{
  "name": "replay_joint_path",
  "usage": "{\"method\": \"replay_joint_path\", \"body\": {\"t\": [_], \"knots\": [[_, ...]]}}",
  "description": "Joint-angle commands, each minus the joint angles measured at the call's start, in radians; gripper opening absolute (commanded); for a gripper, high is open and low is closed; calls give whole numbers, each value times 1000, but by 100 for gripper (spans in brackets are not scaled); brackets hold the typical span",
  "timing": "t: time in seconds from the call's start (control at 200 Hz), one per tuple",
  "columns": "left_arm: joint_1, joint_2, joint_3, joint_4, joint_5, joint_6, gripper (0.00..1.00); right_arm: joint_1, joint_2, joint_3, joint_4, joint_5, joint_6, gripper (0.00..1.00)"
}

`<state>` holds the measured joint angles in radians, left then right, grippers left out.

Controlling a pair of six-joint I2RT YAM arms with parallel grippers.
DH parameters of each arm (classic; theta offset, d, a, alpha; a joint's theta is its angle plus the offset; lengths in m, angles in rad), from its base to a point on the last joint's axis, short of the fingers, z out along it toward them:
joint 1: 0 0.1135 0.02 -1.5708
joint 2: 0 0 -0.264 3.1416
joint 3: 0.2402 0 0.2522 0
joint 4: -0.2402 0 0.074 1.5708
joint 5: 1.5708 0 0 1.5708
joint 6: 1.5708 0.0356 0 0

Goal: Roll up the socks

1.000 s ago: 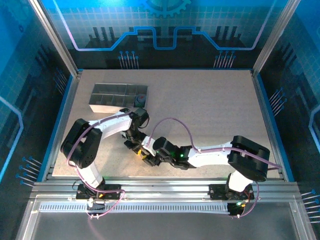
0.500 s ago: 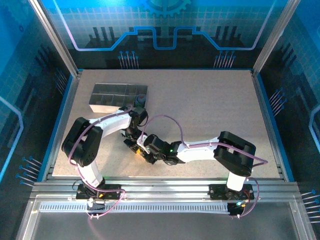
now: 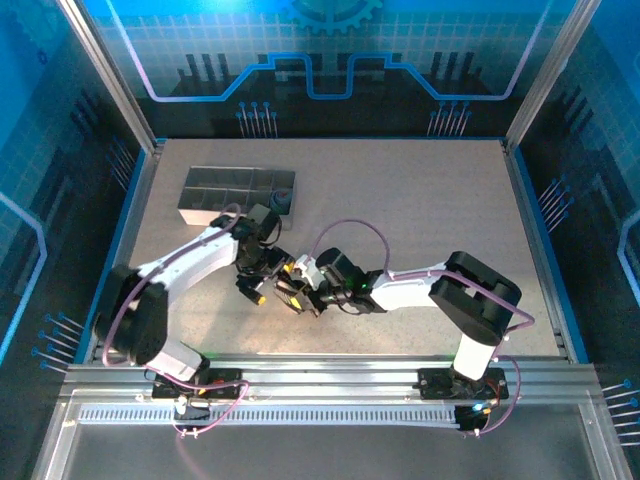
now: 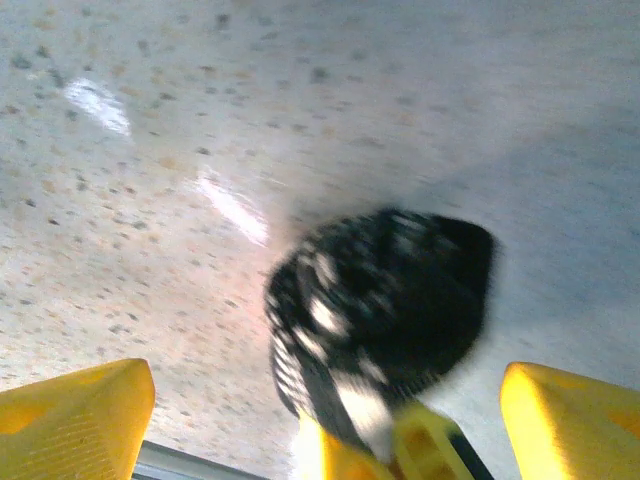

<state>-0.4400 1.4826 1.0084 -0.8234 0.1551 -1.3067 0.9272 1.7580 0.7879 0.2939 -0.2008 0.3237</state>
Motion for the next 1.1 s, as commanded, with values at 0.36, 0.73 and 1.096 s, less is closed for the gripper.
{"method": "replay_joint_path", "body": {"t": [0.36,0.73,1.096], "knots": [[-49,-122,-181,248,74,61,67,-169,136,-198,7,-282,203,0],[-123,57,-175,343,38,84,64,-292,244,-251,178,-457,363,0],[-174,204,-188,297,-30,109,51,-264,113,-142,-105,-373,172,22]]}}
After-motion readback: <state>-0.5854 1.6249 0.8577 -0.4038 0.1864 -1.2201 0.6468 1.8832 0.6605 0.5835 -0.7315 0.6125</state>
